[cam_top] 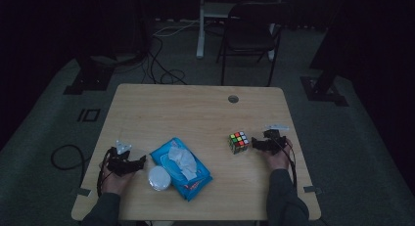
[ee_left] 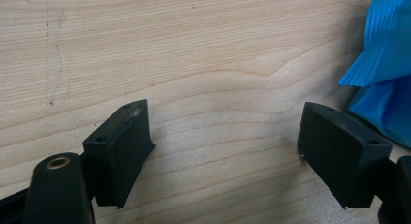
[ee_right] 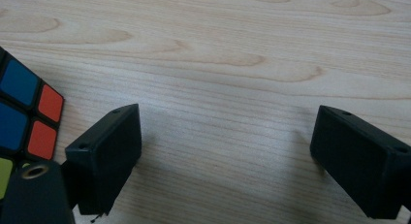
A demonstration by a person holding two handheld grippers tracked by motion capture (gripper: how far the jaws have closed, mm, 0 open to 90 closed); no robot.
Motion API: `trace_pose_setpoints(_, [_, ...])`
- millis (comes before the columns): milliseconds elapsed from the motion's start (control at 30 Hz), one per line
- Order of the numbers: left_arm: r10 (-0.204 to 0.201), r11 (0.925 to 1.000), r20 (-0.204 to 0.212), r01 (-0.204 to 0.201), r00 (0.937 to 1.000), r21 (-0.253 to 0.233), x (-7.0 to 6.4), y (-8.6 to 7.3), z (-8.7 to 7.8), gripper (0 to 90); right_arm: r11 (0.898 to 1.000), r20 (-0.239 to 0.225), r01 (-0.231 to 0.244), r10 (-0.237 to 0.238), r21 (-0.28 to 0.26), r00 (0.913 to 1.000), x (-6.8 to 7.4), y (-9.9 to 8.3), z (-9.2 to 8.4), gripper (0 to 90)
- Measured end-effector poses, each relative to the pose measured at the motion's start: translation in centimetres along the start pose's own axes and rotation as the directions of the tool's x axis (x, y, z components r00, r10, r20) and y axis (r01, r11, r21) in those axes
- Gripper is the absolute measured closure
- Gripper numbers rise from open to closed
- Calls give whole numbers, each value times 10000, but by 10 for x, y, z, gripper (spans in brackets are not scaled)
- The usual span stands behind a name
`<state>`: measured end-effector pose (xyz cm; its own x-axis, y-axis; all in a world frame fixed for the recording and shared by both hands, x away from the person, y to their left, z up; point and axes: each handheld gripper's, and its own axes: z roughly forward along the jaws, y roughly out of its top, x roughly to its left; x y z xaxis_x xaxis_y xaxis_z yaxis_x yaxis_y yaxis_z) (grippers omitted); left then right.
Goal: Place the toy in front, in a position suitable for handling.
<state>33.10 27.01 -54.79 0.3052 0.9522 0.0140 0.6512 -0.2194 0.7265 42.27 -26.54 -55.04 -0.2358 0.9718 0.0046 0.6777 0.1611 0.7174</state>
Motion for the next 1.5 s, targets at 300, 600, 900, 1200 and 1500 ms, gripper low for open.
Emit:
trace_pose_setpoints(300, [78,9999,82,-79,9999,102,-1,0,-1,195,9999,-41,56,-57,-147,10000,-1,-1,1,111])
trace_pose_setpoints(600, [3,9995,81,-6,10000,323,-3,2,-6,318,9999,9,2,-2,-158,10000,0,-1,1,117])
trace_pose_setpoints(900, [-232,9997,201,232,9995,-5,-5,7,-18,325,9999,-1,9,-9,-158,10000,0,-1,1,116])
trace_pose_setpoints(1200, [-159,9987,386,177,9991,-483,-16,17,-36,325,9999,-31,35,-35,-156,10000,1,-1,1,116])
trace_pose_setpoints(1500, [114,9962,693,-53,9975,-875,-30,27,-55,324,9999,-2,9,-9,-163,10000,1,-1,1,116])
